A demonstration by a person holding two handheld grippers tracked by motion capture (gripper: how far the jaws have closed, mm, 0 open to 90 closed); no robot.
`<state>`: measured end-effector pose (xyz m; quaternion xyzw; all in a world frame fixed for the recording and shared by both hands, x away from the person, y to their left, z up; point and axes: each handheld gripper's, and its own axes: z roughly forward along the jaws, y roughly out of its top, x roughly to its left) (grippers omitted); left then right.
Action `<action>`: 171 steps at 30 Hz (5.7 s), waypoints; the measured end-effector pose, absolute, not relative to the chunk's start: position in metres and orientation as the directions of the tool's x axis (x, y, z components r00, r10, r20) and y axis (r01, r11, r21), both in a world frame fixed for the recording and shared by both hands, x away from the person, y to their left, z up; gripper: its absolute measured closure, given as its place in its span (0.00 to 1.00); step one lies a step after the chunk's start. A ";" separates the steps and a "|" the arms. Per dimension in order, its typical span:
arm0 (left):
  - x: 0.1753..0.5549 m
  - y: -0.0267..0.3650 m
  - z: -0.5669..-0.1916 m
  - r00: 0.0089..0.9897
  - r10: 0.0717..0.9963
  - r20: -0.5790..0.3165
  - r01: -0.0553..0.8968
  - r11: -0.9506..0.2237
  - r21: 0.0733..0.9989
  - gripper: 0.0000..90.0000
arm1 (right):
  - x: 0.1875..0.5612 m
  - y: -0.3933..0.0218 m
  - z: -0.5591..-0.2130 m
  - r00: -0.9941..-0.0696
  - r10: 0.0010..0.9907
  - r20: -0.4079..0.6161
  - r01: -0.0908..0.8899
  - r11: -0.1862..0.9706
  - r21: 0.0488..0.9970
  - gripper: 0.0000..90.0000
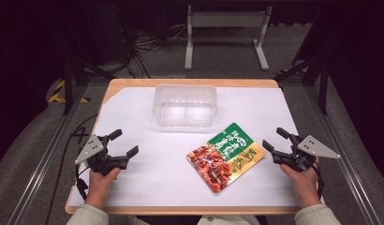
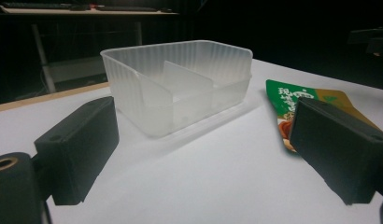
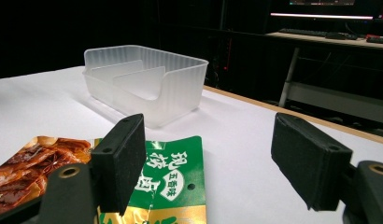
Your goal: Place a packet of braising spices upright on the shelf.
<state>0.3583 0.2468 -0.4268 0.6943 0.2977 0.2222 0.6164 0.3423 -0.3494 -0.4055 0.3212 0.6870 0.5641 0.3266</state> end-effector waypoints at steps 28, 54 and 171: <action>0.360 0.247 -0.429 0.737 0.671 -0.075 0.160 -0.065 0.985 0.10 | 0.363 -0.323 -0.391 -0.632 0.775 0.005 0.215 0.169 0.962 0.31; 0.363 0.247 -0.431 0.753 0.650 -0.102 0.182 -0.057 0.982 0.12 | 0.393 -0.311 -0.430 -0.614 0.789 0.019 0.456 0.334 0.825 0.47; 0.364 0.237 -0.430 0.742 0.667 -0.064 0.196 -0.124 0.973 0.14 | 0.363 -0.271 -0.254 -0.775 0.571 0.270 0.438 0.178 0.881 1.00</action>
